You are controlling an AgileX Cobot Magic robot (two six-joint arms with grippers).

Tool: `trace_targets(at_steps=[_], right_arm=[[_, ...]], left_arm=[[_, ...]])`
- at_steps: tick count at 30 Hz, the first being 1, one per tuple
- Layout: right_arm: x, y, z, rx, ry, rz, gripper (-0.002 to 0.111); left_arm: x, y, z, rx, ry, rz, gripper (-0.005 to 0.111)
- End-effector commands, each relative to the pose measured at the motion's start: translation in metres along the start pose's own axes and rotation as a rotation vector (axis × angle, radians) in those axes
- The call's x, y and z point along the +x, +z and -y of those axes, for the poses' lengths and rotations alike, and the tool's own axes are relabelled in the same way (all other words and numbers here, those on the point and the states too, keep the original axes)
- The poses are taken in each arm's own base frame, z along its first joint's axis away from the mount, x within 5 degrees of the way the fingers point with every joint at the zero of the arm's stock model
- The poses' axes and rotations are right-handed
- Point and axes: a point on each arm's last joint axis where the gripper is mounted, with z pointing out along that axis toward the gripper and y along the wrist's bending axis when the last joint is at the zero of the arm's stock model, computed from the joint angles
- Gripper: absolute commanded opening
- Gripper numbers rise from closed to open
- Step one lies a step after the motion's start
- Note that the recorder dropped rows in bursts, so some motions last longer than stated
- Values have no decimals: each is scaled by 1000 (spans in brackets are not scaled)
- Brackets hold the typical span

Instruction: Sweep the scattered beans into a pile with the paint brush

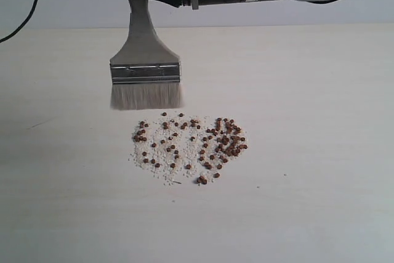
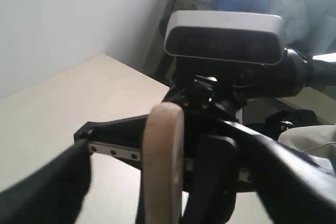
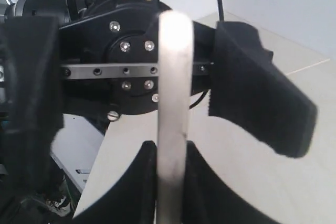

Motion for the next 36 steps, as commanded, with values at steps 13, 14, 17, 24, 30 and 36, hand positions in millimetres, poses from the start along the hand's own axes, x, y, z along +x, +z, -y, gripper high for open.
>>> trace_targets(at_steps=[13,14,17,24,30,36], right_arm=[[-30,-49,48,988,-108,-65,0],[-35,-53,45,1020,-141,-69,0],[-50,-62,35,1088,-189,-48,0],[-69,-82,5,1206,-231,10,0],[-64,-94,-16,1241,-224,10,0],[-53,-89,-39,1176,-212,-12,0]], left_arm=[[-15,-82,-33,-248,-10,69,0],[-14,-87,-36,-283,-20,53,0],[-7,-98,-46,-441,-59,22,0],[15,-126,-31,-900,-111,106,0],[34,-147,30,-1110,-18,109,0],[41,-158,113,-1161,78,255,0]])
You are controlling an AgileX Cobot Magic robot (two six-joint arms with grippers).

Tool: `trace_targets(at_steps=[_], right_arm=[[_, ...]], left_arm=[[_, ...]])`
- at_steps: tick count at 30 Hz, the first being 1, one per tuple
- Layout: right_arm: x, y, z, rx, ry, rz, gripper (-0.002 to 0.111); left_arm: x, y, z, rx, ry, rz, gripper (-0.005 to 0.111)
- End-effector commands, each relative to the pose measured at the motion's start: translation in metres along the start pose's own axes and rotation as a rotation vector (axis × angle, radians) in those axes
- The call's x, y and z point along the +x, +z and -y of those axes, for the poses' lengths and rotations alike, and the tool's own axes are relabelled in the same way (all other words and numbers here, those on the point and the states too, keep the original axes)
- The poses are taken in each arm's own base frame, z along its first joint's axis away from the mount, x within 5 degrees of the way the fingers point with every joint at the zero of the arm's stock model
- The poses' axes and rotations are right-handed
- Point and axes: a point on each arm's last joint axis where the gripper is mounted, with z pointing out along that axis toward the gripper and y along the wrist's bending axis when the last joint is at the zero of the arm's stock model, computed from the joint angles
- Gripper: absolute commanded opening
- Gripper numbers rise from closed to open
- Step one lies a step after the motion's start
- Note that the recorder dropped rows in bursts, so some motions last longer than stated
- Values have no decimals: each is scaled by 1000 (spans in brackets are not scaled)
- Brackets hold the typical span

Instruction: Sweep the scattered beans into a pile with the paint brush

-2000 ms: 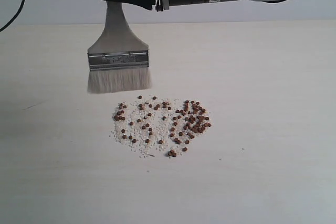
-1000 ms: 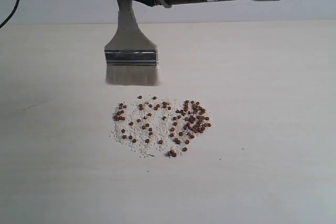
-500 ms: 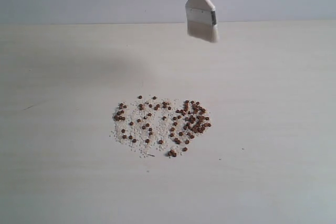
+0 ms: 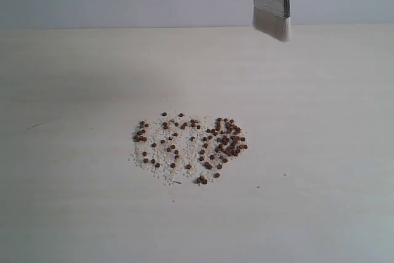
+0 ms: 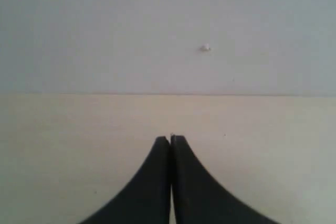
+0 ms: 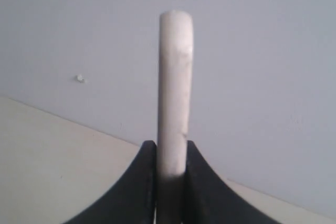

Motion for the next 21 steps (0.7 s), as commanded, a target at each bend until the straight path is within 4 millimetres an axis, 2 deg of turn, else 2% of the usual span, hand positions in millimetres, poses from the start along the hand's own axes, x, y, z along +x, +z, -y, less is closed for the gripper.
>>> trace_targets(at_steps=[1,6,10,16,21], right_arm=[[2,-18,-16,-85,-4,-4,0],[6,-30,-38,-332,2,-25,0],[5,-37,-47,-445,23,-47,0],[-3,-51,-52,-509,30,-31,0],[-18,-70,-50,-511,36,20,0]], left_arm=[[0,-57,20,21,-14,138,0],[22,-113,39,130,34,281,0],[51,-141,43,132,55,358,0],[94,-155,43,145,69,400,0],[121,-153,39,133,60,389,0]])
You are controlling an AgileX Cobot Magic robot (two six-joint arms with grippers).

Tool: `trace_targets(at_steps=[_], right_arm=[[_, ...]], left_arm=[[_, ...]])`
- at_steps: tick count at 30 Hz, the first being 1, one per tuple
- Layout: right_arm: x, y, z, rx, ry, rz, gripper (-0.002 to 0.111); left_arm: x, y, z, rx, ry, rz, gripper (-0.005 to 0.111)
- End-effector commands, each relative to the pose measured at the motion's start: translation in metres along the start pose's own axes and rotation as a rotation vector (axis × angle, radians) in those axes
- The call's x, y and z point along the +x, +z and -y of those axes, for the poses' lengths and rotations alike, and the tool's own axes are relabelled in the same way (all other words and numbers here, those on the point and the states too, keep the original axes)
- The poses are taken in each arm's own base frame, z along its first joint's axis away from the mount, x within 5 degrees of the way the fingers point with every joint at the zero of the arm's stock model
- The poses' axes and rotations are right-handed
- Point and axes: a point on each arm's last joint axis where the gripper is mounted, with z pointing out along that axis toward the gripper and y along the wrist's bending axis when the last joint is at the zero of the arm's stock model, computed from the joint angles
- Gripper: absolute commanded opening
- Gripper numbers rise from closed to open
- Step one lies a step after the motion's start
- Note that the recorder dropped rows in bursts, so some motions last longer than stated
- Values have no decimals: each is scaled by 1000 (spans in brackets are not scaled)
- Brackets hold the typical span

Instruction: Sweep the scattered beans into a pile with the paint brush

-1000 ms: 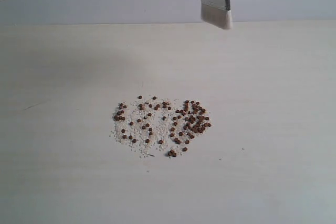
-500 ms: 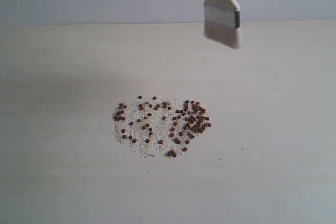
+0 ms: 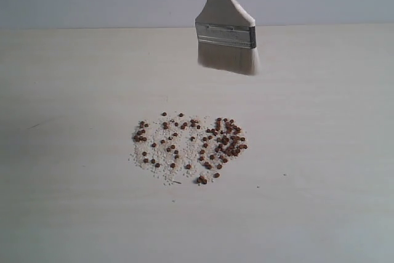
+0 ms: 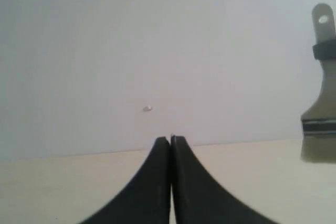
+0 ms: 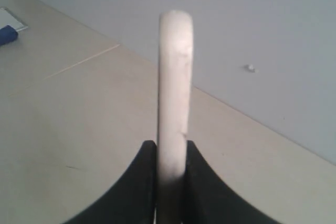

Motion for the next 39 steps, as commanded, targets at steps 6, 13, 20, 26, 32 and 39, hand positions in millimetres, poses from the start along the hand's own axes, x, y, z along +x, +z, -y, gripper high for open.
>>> trace_targets(at_steps=[6,13,20,26,32,39], right_arm=[[-9,-48,-12,125,-75,82,0],[6,-84,-15,277,-128,104,0],[23,-133,-17,496,-126,172,0],[40,-167,-24,590,-116,226,0],[55,-174,-39,479,-119,222,0],[71,-169,-41,427,-82,179,0]], left_arm=[[42,-8,-8,-63,-24,-67,0],[48,-9,-16,-154,-27,-89,0],[48,-9,-18,-176,-26,-90,0],[48,-9,-18,-176,-26,-90,0],[48,-9,-18,-172,-26,-90,0],[48,-9,-18,-170,-25,-90,0]])
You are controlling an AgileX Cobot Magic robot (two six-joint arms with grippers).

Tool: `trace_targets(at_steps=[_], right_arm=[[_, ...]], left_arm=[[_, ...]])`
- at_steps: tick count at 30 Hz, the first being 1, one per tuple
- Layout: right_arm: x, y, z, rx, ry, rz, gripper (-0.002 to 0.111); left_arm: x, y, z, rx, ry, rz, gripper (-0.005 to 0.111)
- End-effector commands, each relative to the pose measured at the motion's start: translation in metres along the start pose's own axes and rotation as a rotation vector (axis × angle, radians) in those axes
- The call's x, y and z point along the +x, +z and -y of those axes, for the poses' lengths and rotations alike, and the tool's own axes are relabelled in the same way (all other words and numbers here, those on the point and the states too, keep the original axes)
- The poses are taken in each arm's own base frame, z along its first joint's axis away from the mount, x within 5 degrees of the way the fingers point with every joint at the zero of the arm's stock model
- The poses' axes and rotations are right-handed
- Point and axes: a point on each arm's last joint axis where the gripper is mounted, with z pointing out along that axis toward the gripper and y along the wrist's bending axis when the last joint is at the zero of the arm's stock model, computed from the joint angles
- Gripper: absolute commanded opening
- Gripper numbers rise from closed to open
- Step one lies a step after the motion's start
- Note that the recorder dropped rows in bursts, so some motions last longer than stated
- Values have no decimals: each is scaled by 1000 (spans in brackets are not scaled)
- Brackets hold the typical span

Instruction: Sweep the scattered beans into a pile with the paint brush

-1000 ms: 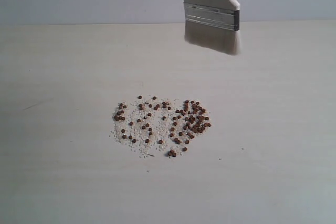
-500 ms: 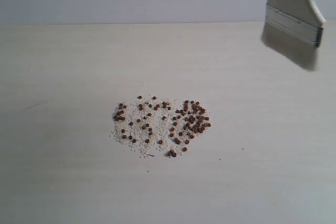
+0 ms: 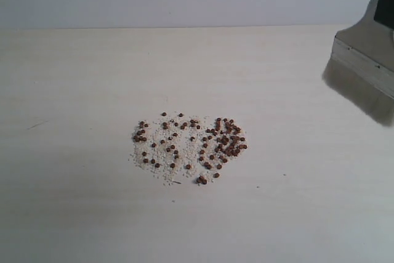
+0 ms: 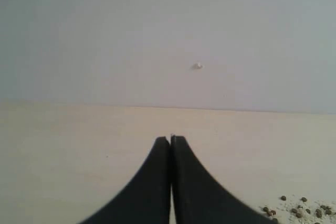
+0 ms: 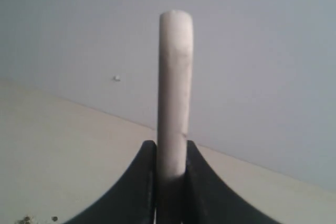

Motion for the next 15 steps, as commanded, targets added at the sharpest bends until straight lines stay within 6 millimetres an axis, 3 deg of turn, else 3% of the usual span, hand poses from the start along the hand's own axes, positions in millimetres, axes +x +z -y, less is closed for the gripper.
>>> trace_targets(at_steps=[1,8,15], right_arm=[[9,-1,-3,-26,18,-24,0],[21,1,-4,-26,102,-63,0],[32,9,-19,-189,63,-31,0]], left_arm=[[1,0,0,4,-2,3,0],[1,0,0,4,-2,3,0],[1,0,0,4,-2,3,0]])
